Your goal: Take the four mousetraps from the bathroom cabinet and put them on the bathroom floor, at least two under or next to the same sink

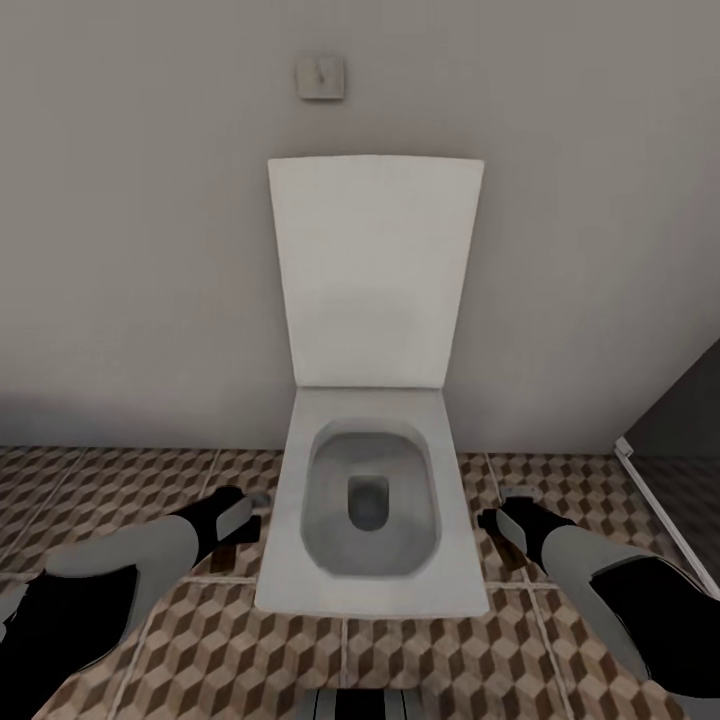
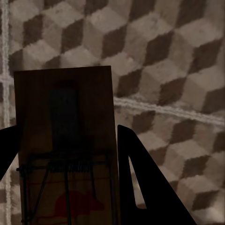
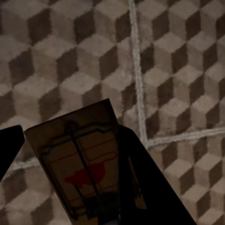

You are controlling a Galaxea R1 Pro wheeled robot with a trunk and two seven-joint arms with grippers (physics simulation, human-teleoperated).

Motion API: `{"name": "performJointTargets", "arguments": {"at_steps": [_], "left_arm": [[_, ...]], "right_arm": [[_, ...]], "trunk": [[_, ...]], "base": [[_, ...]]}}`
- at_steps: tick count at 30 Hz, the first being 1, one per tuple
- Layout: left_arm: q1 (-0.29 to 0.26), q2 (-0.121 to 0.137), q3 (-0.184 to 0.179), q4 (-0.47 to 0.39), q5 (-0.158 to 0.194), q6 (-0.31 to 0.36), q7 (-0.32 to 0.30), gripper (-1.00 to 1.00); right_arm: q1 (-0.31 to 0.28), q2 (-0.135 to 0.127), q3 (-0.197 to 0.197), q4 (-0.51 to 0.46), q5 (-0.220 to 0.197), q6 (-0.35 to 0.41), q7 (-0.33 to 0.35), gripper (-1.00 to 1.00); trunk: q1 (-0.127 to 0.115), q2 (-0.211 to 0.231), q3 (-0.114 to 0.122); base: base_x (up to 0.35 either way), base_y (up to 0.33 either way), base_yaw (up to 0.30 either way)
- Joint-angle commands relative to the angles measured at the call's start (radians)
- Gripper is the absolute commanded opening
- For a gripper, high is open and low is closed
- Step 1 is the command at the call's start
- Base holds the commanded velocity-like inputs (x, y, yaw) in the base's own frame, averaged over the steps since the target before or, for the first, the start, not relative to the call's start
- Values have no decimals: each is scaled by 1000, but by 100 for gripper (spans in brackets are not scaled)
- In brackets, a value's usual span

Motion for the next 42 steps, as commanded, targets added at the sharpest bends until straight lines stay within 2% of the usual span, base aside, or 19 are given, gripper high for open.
{"name": "performJointTargets", "arguments": {"at_steps": [1,42], "left_arm": [[-1,1,-5,-4,5,2,7,-100],[-1,0,-5,-6,3,0,8,-100]], "right_arm": [[-1,0,9,0,-9,4,-2,-100],[-1,0,9,-1,-9,4,-3,-100]], "trunk": [[0,-1,-5],[19,-10,-163]], "base": [[0,0,0],[0,0,0]]}}
